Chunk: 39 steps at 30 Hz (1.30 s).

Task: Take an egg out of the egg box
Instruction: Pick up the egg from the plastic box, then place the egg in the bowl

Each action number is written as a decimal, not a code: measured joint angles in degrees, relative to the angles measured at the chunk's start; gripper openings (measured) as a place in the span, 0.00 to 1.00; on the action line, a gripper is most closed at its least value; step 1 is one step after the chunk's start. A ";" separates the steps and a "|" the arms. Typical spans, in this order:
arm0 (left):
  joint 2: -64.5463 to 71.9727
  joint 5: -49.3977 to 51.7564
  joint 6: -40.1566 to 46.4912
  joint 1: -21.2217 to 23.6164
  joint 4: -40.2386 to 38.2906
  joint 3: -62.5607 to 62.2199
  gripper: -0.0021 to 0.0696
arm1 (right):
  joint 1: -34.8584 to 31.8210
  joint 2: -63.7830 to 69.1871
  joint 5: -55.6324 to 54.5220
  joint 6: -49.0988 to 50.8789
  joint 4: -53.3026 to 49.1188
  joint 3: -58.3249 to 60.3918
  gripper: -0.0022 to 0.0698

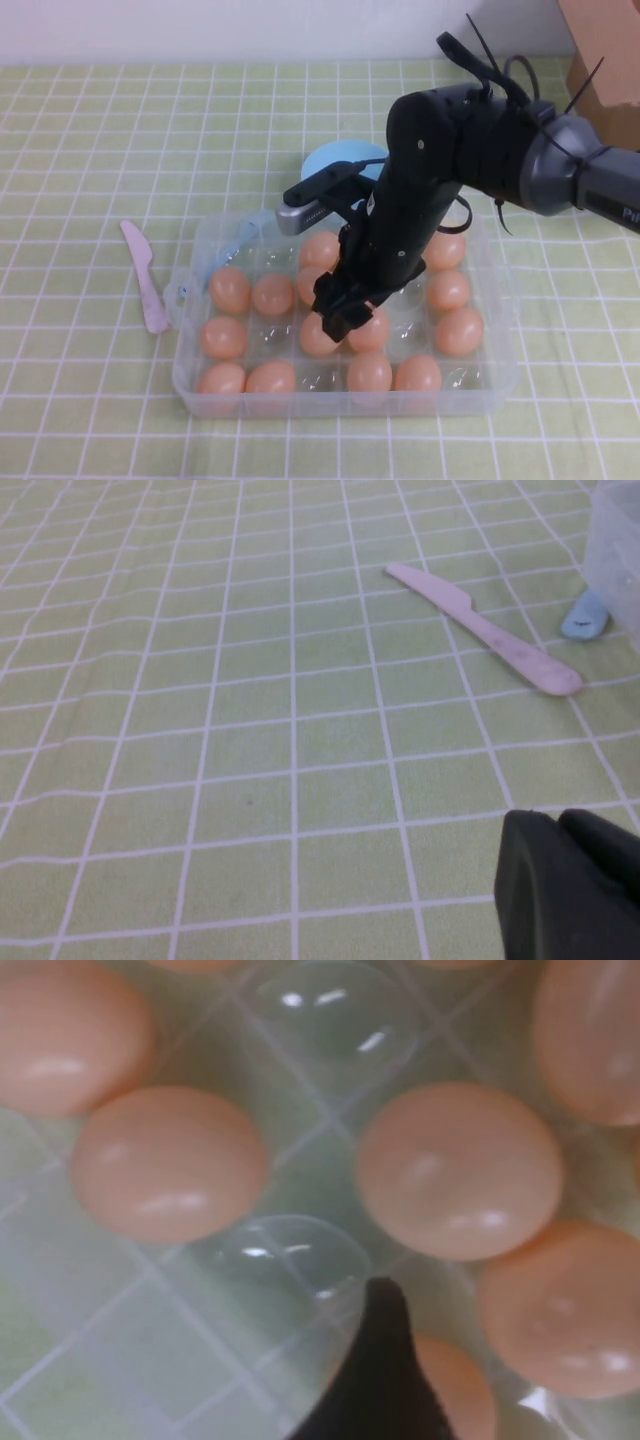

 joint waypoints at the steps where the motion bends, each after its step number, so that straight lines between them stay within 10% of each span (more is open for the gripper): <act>1: 0.00 0.00 0.00 0.00 0.00 0.00 0.02 | 0.00 0.00 0.00 1.02 -1.05 0.00 0.73; 39: 0.00 0.00 0.00 0.00 0.00 0.00 0.02 | -1.51 -1.08 -3.54 3.70 -16.48 -13.39 0.56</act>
